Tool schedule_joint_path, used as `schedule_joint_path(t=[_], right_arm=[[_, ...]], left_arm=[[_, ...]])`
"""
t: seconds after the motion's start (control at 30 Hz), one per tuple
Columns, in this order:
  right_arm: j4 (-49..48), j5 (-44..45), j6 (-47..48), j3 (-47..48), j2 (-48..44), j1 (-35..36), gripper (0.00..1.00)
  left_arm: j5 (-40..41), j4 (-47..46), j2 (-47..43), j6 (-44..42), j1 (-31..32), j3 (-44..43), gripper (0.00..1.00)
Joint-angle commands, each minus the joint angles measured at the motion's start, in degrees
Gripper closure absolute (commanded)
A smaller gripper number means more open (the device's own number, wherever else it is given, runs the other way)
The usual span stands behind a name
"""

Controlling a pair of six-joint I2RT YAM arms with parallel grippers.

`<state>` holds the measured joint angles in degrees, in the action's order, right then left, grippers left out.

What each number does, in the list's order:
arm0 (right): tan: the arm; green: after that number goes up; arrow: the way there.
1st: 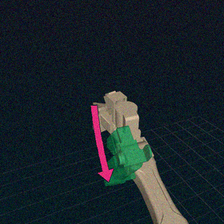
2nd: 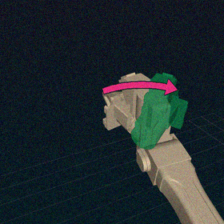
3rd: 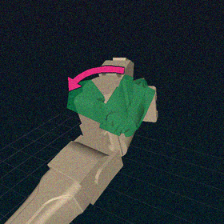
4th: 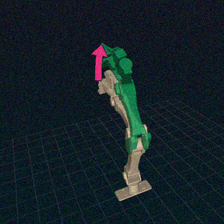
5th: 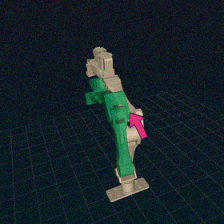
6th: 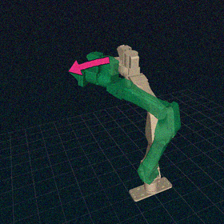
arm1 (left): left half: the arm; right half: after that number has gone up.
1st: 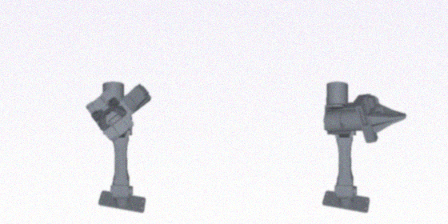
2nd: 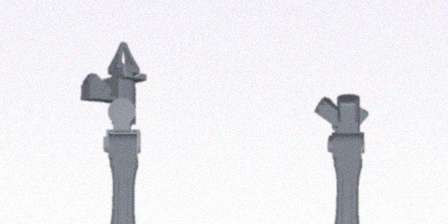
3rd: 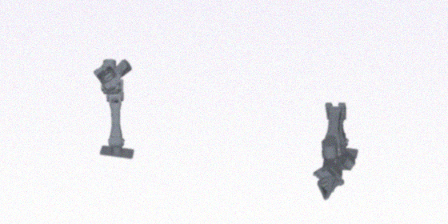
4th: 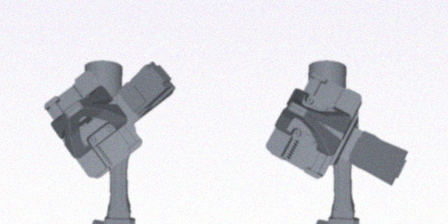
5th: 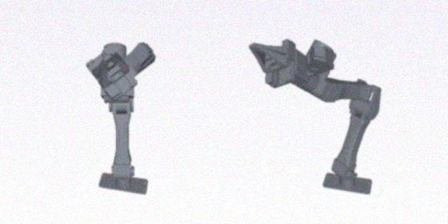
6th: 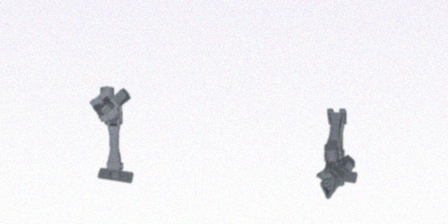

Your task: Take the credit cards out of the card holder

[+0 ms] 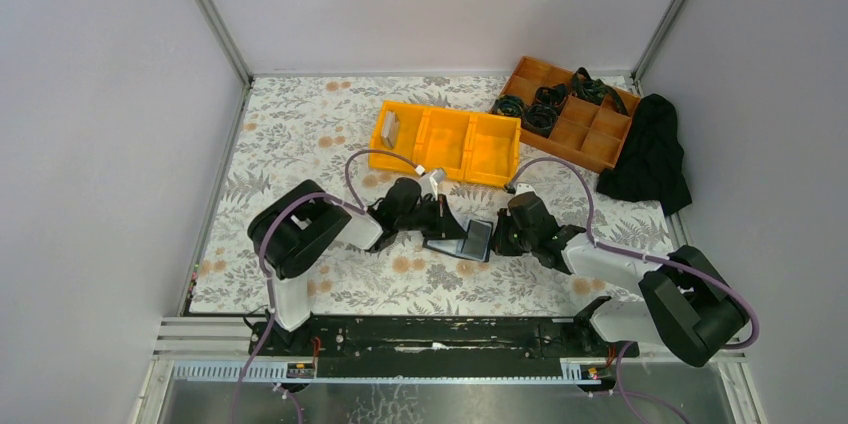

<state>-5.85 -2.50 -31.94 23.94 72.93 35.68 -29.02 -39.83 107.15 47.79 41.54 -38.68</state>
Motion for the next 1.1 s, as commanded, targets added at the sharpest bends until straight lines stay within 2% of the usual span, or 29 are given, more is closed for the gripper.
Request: schedule_joint_path(t=[0.0, 0.2, 0.47, 0.53, 0.6, 0.63, 0.9, 0.97, 1.07], right_arm=[[-6.00, -0.66, 0.05, 1.03, 3.63, 0.11, 0.97], [-6.51, -0.86, 0.05, 1.13, 4.86, 0.09, 0.97], [-6.50, -1.07, 0.37, 1.63, 5.21, -0.09, 0.97], [-6.14, -1.06, 0.40, 1.63, 4.96, -0.14, 0.97], [-5.43, -0.86, 0.52, 1.67, 3.95, -0.17, 0.97], [-4.68, -0.76, 0.56, 1.68, 3.10, -0.12, 0.97], [2.85, -1.92, 3.87, 4.39, -6.72, -0.17, 0.96], [3.13, -3.45, 4.47, 5.18, -6.59, -0.17, 0.95], [0.27, -5.92, 4.46, 5.33, -4.12, -0.17, 0.95]], left_arm=[[-10.04, -11.63, 1.11, 5.43, 1.46, 0.00, 0.89], [-13.74, -13.99, 2.88, 7.86, 1.48, -1.02, 0.85], [-13.28, -12.25, 4.60, 6.83, 1.57, -1.46, 0.83], [-13.10, -11.51, 4.83, 6.31, 1.46, -1.69, 0.85], [-12.15, -9.43, 4.69, 5.37, 0.97, -1.84, 0.98], [-11.70, -8.19, 4.68, 5.04, 0.73, -1.82, 1.00], [-8.35, 1.30, 5.41, 1.53, -2.95, -3.40, 1.00], [-6.15, 4.48, 5.25, -0.24, -2.89, -4.25, 1.00], [-5.21, 5.92, 4.96, -1.25, -2.88, -4.81, 0.92]])
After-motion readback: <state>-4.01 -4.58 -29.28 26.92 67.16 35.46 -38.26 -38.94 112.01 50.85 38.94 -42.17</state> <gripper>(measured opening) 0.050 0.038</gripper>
